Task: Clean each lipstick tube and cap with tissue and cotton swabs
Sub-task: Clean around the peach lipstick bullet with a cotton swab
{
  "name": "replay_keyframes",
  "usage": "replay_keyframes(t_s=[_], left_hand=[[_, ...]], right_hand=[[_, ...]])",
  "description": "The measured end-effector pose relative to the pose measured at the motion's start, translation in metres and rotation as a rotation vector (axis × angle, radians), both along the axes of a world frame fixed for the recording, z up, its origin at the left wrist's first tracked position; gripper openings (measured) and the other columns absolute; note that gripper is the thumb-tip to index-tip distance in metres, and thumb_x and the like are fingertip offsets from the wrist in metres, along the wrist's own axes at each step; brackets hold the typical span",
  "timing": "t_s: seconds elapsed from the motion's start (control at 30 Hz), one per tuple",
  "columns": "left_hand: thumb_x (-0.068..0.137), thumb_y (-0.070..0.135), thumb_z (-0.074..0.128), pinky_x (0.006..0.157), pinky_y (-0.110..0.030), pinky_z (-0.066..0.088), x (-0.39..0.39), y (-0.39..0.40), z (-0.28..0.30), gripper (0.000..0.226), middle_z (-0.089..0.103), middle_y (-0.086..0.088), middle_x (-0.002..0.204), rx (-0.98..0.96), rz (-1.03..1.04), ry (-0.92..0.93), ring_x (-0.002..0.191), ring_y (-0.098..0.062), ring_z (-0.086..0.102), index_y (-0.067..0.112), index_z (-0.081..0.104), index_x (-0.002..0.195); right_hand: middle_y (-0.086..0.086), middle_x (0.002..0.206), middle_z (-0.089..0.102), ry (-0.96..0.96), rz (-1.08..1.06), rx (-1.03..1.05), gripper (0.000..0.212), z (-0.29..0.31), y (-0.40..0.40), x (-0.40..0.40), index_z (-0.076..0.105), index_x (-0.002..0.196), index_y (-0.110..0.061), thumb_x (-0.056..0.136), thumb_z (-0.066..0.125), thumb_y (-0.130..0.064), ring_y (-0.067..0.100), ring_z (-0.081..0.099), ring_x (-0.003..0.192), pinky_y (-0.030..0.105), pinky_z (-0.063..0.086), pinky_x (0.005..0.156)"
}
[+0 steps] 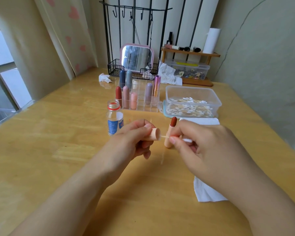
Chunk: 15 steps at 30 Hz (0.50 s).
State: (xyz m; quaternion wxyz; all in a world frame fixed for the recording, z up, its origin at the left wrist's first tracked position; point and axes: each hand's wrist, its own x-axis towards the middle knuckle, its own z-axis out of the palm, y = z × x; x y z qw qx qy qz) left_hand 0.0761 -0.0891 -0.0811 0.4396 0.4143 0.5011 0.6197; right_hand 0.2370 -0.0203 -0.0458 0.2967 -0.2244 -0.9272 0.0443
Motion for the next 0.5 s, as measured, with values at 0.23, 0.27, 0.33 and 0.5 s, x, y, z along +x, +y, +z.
replay_keyframes(t_s=[0.23, 0.27, 0.33, 0.5], left_hand=[[0.095, 0.032, 0.049, 0.071, -0.022, 0.045, -0.008, 0.01, -0.019, 0.012, 0.062, 0.004, 0.083, -0.139, 0.342, 0.413, 0.071, -0.009, 0.055, 0.026, 0.059, 0.095], [0.094, 0.033, 0.05, 0.072, -0.022, 0.046, -0.01, 0.011, -0.023, 0.012, 0.064, 0.003, 0.088, -0.15, 0.36, 0.478, 0.076, -0.01, 0.057, 0.027, 0.06, 0.097], [0.093, 0.033, 0.053, 0.072, -0.016, 0.044, -0.013, 0.014, -0.029, 0.014, 0.065, 0.005, 0.093, -0.163, 0.378, 0.61, 0.086, -0.009, 0.059, 0.025, 0.062, 0.101], [0.089, 0.028, 0.06, 0.064, -0.007, 0.036, -0.015, 0.018, -0.037, 0.01, 0.056, 0.009, 0.088, -0.122, 0.43, 0.876, 0.079, -0.002, 0.052, 0.022, 0.063, 0.097]], right_hand=[[-0.014, 0.066, 0.06, -0.025, -0.061, -0.528, 0.016, 0.007, 0.035, 0.021, 0.061, 0.073, -0.029, 0.088, 0.059, -0.023, 0.005, 0.052, 0.053, 0.015, 0.039, 0.053], [-0.017, 0.068, 0.06, -0.055, -0.076, -0.556, 0.019, 0.004, 0.042, 0.024, 0.063, 0.07, -0.03, 0.087, 0.062, -0.02, 0.0, 0.053, 0.058, 0.011, 0.037, 0.055], [-0.015, 0.078, 0.059, -0.132, -0.112, -0.58, 0.021, -0.009, 0.053, 0.025, 0.066, 0.069, -0.033, 0.085, 0.067, -0.02, -0.004, 0.054, 0.07, 0.01, 0.039, 0.062], [-0.009, 0.083, 0.058, -0.245, -0.189, -0.612, 0.017, -0.035, 0.057, 0.016, 0.067, 0.071, -0.035, 0.085, 0.069, -0.025, 0.011, 0.059, 0.067, 0.025, 0.051, 0.054]])
